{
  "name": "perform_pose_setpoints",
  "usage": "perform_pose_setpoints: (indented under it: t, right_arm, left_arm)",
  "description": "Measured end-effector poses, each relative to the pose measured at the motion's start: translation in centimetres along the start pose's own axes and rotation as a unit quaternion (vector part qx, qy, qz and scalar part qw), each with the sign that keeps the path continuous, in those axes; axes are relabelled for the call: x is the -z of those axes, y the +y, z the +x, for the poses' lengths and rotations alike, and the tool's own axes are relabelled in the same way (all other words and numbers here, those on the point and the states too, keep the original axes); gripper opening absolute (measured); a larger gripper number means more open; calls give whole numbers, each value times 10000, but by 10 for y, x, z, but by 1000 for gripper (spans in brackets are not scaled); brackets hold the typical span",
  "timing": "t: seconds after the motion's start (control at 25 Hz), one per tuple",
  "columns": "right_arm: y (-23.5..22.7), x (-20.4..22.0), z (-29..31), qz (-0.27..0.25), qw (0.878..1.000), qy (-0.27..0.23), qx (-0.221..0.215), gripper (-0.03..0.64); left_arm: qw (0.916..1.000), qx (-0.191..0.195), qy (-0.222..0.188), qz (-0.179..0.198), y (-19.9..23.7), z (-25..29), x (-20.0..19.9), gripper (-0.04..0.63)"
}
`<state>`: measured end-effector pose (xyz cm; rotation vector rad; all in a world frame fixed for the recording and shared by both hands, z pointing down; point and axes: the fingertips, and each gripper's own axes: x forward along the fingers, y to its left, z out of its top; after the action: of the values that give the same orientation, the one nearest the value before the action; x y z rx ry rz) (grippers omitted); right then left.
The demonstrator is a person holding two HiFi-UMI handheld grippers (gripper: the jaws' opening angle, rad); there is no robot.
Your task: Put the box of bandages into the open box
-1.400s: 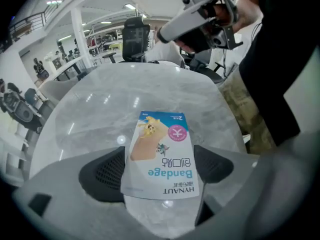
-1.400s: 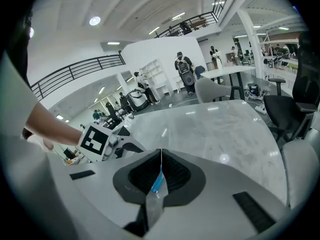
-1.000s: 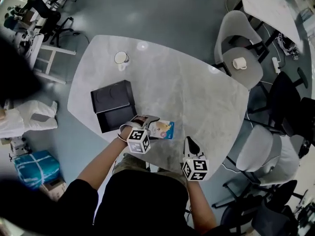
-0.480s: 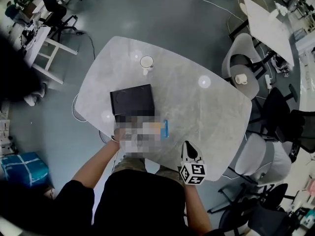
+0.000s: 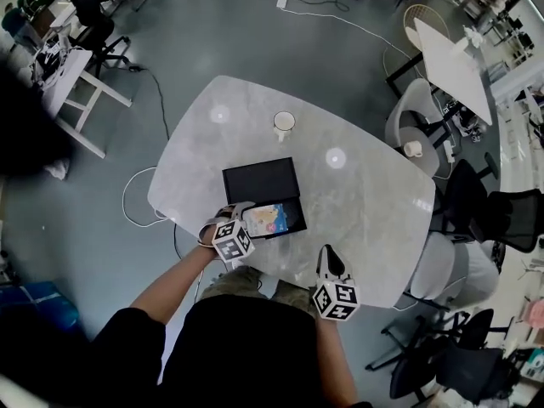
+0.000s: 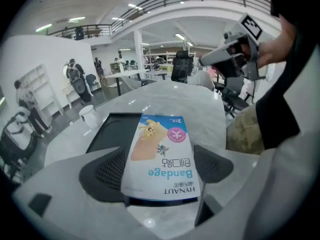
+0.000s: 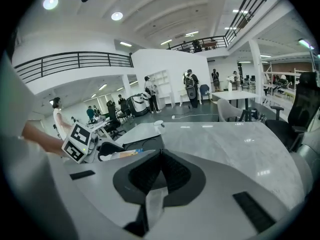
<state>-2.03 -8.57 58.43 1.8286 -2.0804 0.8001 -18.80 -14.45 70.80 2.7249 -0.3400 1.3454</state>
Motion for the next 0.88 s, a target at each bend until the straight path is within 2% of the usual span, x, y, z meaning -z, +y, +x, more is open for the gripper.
perform_pose_setpoints:
  t: [0.12, 0.2, 0.4, 0.6, 0.76, 0.88]
  right_arm:
    - [15, -1, -7, 27, 10000, 19, 70, 14]
    - [19, 0, -13, -82, 9999, 99, 103, 14]
    - [16, 12, -18, -148, 9993, 296, 173, 14]
    - [23, 7, -14, -186, 9992, 266, 228, 14]
    - [30, 5, -18, -866, 9946, 374, 424, 14]
    - [19, 12, -19, -852, 9927, 538, 664, 14]
  left_arm:
    - [9981, 164, -105, -576, 5, 0, 13, 445]
    - [9970, 252, -127, -717, 2, 7, 20, 445]
    - [9981, 271, -39, -553, -8, 30, 27, 445]
    - [9989, 258, 197, -331, -8, 45, 35, 445]
    - [9976, 362, 296, -506, -6, 53, 43, 445]
    - [9977, 430, 340, -389, -7, 58, 44, 445]
